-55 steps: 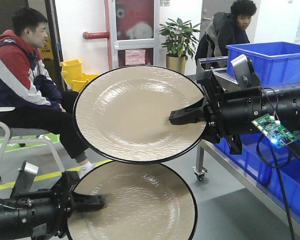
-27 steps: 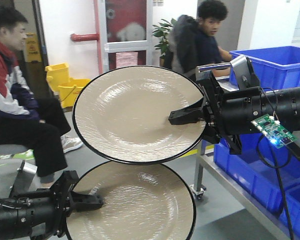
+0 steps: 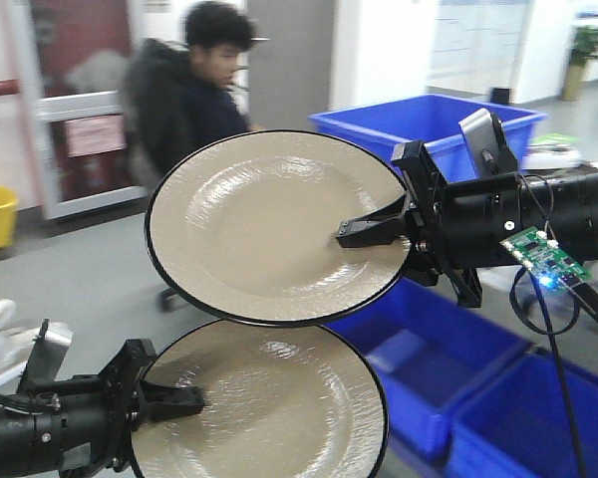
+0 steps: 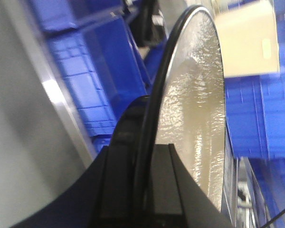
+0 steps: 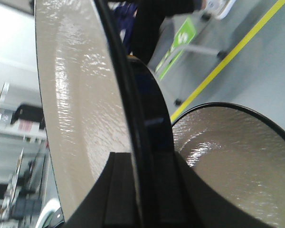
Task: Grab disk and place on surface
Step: 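Drive to the steel table while holding both plates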
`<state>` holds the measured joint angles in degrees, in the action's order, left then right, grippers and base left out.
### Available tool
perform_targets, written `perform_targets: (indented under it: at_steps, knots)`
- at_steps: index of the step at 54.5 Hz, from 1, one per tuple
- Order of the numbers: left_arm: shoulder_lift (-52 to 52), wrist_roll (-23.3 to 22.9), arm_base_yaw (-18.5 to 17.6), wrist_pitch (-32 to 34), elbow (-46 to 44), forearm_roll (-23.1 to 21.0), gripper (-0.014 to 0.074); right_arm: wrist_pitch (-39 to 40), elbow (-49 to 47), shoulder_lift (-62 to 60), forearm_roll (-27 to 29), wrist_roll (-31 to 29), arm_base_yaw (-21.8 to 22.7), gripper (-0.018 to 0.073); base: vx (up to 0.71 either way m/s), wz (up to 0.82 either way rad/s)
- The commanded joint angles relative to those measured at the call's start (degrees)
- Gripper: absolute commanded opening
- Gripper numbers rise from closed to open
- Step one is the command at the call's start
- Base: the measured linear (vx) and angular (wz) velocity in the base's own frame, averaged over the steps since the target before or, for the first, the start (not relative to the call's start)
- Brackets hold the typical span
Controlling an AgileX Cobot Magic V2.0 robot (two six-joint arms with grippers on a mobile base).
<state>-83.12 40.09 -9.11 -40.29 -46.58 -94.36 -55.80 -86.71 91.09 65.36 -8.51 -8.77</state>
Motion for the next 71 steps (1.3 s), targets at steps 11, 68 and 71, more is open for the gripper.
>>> perform_targets:
  at_steps: [11, 68, 71]
  knots:
    - [2.5, -1.0, -0.2, -4.3, -2.3, -7.8, 0.0001, 2.2, -2.6, -2.8, 6.9, -0.8, 0.2, -0.0008, 0.41, -0.8]
    - [2.5, -1.0, -0.2, -4.3, -2.3, -7.9, 0.0001, 2.2, -2.6, -2.8, 6.9, -0.8, 0.2, -0.0008, 0.32, -0.6]
    - [2.5, -1.0, -0.2, -4.3, -2.3, -7.9, 0.0001, 2.2, -2.6, -2.8, 6.9, -0.8, 0.2, -0.0008, 0.23, -0.35]
